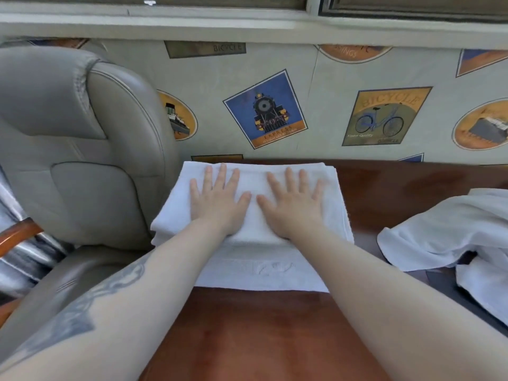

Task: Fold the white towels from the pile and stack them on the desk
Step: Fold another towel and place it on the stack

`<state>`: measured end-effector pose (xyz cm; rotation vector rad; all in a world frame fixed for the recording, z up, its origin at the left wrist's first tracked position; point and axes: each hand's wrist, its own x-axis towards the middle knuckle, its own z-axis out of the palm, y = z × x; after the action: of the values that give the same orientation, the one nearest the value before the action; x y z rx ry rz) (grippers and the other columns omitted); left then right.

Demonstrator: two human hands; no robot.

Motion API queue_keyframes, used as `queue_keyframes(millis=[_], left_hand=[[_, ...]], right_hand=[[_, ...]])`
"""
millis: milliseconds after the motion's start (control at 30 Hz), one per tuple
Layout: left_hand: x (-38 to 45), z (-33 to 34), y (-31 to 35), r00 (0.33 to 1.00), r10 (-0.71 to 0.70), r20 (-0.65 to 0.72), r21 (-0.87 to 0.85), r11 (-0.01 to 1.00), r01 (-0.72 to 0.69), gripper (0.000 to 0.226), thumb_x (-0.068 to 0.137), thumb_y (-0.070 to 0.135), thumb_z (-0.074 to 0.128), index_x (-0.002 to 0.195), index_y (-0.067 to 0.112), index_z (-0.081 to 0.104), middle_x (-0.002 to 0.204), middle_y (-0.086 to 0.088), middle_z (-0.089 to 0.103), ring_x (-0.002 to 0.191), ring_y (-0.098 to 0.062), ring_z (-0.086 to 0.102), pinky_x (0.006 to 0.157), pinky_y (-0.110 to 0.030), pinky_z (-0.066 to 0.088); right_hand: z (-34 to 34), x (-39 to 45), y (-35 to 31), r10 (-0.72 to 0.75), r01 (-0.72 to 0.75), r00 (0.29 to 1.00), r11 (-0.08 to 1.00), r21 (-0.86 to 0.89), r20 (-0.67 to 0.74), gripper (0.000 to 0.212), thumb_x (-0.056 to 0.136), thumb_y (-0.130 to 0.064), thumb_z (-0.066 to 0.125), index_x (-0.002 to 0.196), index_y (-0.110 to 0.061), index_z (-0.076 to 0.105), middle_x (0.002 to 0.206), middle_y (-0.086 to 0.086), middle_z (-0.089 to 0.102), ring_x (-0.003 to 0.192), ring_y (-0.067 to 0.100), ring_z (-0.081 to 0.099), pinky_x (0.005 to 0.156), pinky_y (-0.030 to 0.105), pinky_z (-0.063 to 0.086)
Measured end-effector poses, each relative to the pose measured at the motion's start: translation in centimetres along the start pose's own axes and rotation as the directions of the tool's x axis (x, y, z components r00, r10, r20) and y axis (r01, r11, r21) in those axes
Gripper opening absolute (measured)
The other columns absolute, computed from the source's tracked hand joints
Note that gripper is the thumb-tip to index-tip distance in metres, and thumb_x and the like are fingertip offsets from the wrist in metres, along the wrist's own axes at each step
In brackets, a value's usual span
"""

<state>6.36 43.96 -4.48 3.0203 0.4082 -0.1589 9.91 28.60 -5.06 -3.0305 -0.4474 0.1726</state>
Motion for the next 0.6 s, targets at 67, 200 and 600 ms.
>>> queue_keyframes(millis=[67, 200, 600], left_hand=[[0.5, 1.1, -0.8, 0.997, -0.044, -0.069, -0.029, 0.999, 0.042, 0.064, 0.096, 0.062, 0.01, 0.154, 0.038, -0.004, 0.162, 0.009, -0.015, 0.149, -0.024, -0.018, 0.118, -0.055, -0.008], [1.0, 2.4, 0.0, 0.986, -0.088, -0.145, -0.008, 0.996, 0.087, 0.066, 0.092, 0.067, 0.005, 0.152, 0.042, -0.005, 0.163, 0.008, -0.013, 0.149, -0.028, -0.014, 0.109, -0.068, -0.005], [-0.8, 2.8, -0.4, 0.963, -0.072, -0.259, 0.042, 0.995, 0.086, 0.065, 0.094, 0.065, 0.006, 0.154, 0.039, 0.003, 0.164, 0.005, -0.002, 0.15, -0.025, -0.006, 0.112, -0.064, -0.001]], right_hand=[[0.6, 0.3, 1.8, 0.088, -0.088, 0.995, 0.996, 0.003, -0.048, 0.07, 0.09, -0.073, 0.009, 0.154, -0.044, 0.001, 0.165, -0.001, -0.007, 0.15, 0.026, -0.015, 0.111, 0.062, -0.018], [1.0, 0.7, 1.9, 0.11, -0.106, 0.992, 0.993, 0.058, -0.068, 0.072, 0.087, -0.077, 0.008, 0.152, -0.047, 0.003, 0.165, -0.004, -0.005, 0.15, 0.024, -0.015, 0.106, 0.074, -0.007], [1.0, -4.9, 4.8, -0.008, 0.045, 0.989, 0.968, 0.249, -0.149, 0.056, 0.101, -0.044, 0.031, 0.154, -0.034, 0.018, 0.164, -0.008, 0.004, 0.15, 0.011, -0.009, 0.115, 0.06, -0.005]])
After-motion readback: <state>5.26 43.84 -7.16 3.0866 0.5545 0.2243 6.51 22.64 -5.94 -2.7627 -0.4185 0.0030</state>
